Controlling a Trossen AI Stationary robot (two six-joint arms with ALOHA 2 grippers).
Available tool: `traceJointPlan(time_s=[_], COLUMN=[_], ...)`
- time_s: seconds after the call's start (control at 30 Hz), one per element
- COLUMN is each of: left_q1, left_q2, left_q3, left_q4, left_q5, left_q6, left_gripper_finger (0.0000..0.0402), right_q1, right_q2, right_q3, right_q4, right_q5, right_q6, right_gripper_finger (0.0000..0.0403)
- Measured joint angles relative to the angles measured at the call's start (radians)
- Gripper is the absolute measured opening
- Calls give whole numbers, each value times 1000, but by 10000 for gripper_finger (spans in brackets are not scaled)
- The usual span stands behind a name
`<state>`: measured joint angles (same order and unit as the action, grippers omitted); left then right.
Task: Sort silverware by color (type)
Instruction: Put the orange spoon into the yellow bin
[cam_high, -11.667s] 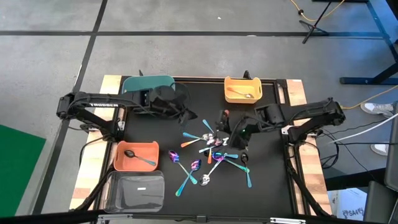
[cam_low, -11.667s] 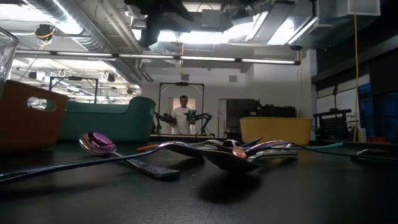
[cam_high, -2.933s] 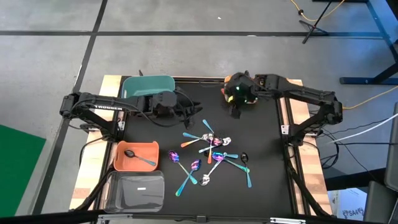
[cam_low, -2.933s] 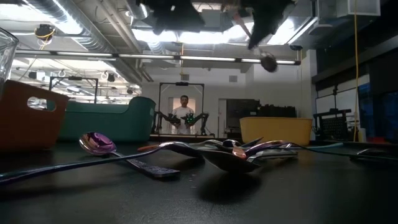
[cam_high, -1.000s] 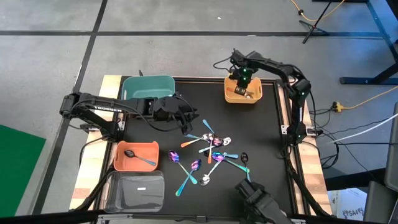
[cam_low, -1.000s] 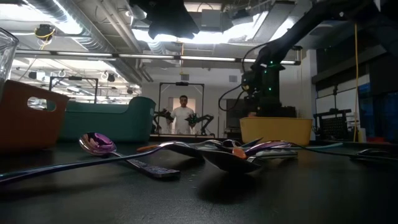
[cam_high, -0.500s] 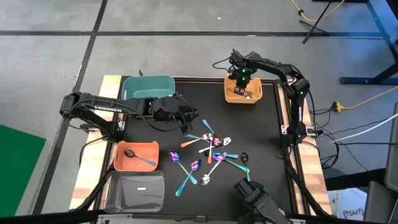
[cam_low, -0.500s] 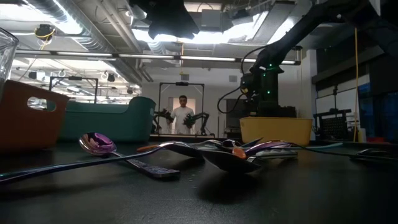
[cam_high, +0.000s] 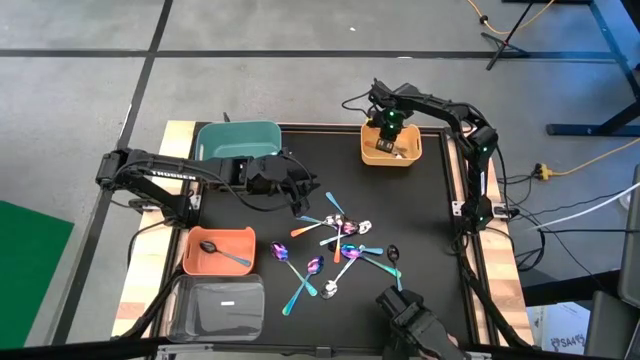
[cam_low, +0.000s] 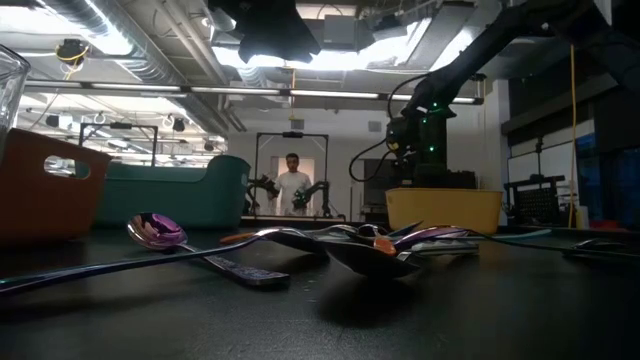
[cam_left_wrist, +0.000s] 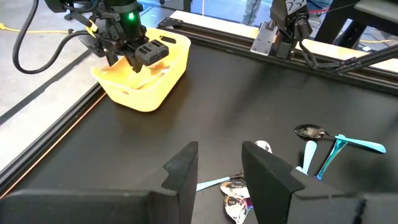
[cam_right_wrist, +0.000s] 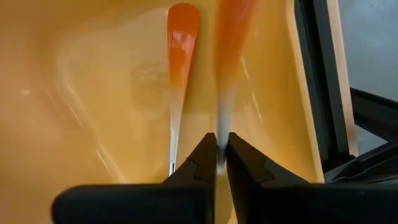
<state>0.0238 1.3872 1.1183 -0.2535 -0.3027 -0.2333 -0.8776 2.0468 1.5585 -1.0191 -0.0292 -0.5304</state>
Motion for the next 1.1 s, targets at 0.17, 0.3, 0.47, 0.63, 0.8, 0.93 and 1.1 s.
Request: traceJointPlan(time_s=[0.17,0.3,0.47,0.63,0.8,0.93,1.1], left_q1=[0,0,0,0,0,0,0], left_q2=[0,0,0,0,0,0,0], left_q3=[0,0,0,0,0,0,0], left_q4=[0,0,0,0,0,0,0], left_q5=[0,0,0,0,0,0,0], left_q6=[0,0,0,0,0,0,0], left_gripper_finger=[118,118,118,118,118,118,118], right_q1=[0,0,0,0,0,0,0], right_q2=[0,0,0,0,0,0,-25], right_q3=[0,0,0,0,0,0,0], right_q4=[1,8,32,35,27,10,-9], right_q5=[0,0,0,0,57,81,82], right_q6=[0,0,0,0,1,1,-1], right_gripper_finger=[52,64,63,63,63,63,63])
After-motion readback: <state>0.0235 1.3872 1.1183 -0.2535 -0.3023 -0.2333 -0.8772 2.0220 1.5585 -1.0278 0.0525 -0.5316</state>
